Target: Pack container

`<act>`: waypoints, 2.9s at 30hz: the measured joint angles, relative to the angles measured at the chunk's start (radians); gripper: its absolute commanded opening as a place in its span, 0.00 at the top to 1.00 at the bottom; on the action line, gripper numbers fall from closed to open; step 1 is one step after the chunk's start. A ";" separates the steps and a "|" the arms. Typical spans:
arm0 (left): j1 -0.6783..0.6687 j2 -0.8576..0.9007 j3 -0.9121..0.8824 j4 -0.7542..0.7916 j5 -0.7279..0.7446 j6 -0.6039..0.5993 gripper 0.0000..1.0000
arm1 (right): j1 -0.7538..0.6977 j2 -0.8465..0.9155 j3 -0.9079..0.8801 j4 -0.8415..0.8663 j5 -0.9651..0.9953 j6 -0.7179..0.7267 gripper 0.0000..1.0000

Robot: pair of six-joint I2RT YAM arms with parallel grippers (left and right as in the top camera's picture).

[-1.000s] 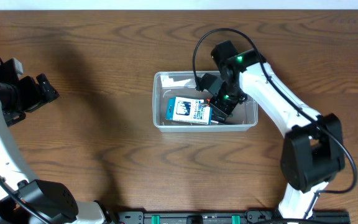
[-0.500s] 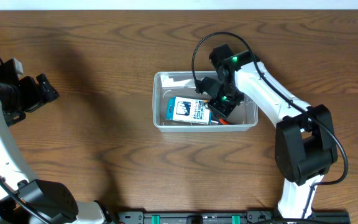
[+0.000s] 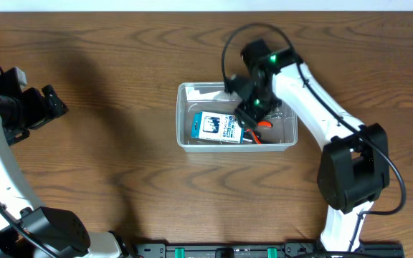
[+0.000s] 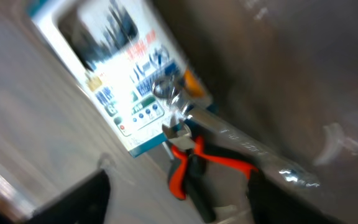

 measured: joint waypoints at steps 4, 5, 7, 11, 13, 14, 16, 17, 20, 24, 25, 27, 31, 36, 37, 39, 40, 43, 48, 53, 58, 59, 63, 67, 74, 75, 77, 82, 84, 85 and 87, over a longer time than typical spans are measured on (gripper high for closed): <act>0.000 0.000 0.000 0.000 0.000 0.000 0.02 | -0.002 -0.035 0.130 -0.051 0.004 0.025 0.01; 0.000 0.000 0.000 0.000 0.000 0.000 0.02 | -0.004 -0.051 0.164 -0.061 0.007 0.039 0.01; 0.000 0.000 0.000 0.000 0.000 0.000 0.02 | -0.011 -0.089 0.219 -0.072 0.022 0.068 0.01; 0.000 0.000 0.000 0.000 0.000 0.000 0.02 | -0.033 -0.192 0.267 -0.075 0.086 0.161 0.01; 0.000 0.000 0.000 0.000 0.000 0.000 0.02 | -0.045 -0.243 0.270 -0.083 0.137 0.217 0.01; 0.000 0.000 0.000 0.000 0.000 0.000 0.02 | -0.056 -0.283 0.271 -0.094 0.174 0.257 0.01; 0.000 0.000 0.000 0.000 0.000 0.000 0.02 | -0.072 -0.334 0.271 -0.110 0.217 0.303 0.01; 0.000 0.000 0.000 0.000 0.000 0.000 0.02 | -0.080 -0.364 0.271 -0.116 0.234 0.324 0.01; 0.000 0.000 0.000 0.000 0.000 0.000 0.02 | -0.100 -0.463 0.272 -0.144 0.280 0.369 0.01; 0.000 0.000 0.000 0.000 0.000 0.000 0.02 | -0.101 -0.580 0.277 -0.241 0.339 0.417 0.01; 0.000 0.000 0.000 0.000 0.000 0.000 0.02 | -0.101 -0.601 0.278 -0.270 0.354 0.430 0.01; 0.000 0.000 0.000 0.000 0.000 0.000 0.02 | -0.101 -0.645 0.278 -0.336 0.383 0.460 0.01; 0.000 0.000 0.000 0.000 0.000 0.000 0.02 | -0.101 -0.722 0.278 -0.426 0.439 0.527 0.01; 0.000 0.000 0.000 0.000 0.000 0.000 0.02 | -0.101 -0.829 0.275 -0.475 0.502 0.614 0.01; 0.000 0.000 0.000 0.000 0.000 0.000 0.02 | -0.101 -0.858 0.272 -0.476 0.508 0.628 0.01; 0.000 0.000 0.000 0.000 0.000 0.000 0.02 | -0.101 -0.924 0.262 -0.476 0.520 0.652 0.01; 0.000 0.000 0.000 0.000 0.000 0.000 0.02 | -0.101 -0.964 0.256 -0.476 0.528 0.663 0.01; 0.000 0.000 0.000 0.000 0.000 0.000 0.02 | -0.101 -1.080 0.233 -0.478 0.558 0.691 0.01; 0.000 0.000 0.000 0.000 0.000 0.000 0.02 | -0.101 -1.250 0.149 -0.479 0.603 0.740 0.01; 0.000 0.000 0.000 0.000 0.000 0.000 0.02 | -0.101 -1.294 0.014 -0.457 0.580 0.771 0.01; 0.000 0.000 0.000 0.000 0.000 0.000 0.02 | -0.101 -1.287 -0.165 -0.300 0.512 0.779 0.01; 0.000 0.000 0.000 0.000 0.000 0.000 0.02 | -0.101 -1.286 -0.192 -0.268 0.501 0.779 0.01; 0.000 0.000 0.000 0.000 0.000 0.000 0.02 | -0.101 -1.275 -0.283 -0.145 0.478 0.779 0.01; 0.000 0.000 0.000 0.000 0.000 0.000 0.02 | -0.101 -1.272 -0.310 -0.053 0.468 0.779 0.01; 0.000 0.000 0.000 0.000 0.000 0.000 0.02 | -0.101 -1.272 -0.315 -0.013 0.468 0.779 0.01; 0.000 0.000 0.000 0.000 0.000 0.000 0.02 | -0.101 -1.272 -0.315 -0.013 0.468 0.779 0.01; 0.000 0.000 0.000 0.000 0.000 0.000 0.02 | -0.101 -1.272 -0.315 -0.013 0.470 0.779 0.01; 0.000 0.000 0.000 0.000 0.000 0.000 0.02 | -0.101 -1.272 -0.322 -0.014 0.523 0.779 0.01; 0.000 0.000 0.000 0.000 0.000 0.000 0.02 | -0.101 -1.272 -0.326 -0.024 0.549 0.779 0.01; 0.000 0.000 0.000 0.000 0.000 0.000 0.02 | -0.101 -1.272 -0.328 -0.034 0.562 0.779 0.01; 0.000 0.000 0.000 0.000 0.000 0.000 0.02 | -0.101 -1.272 -0.328 -0.054 0.580 0.779 0.01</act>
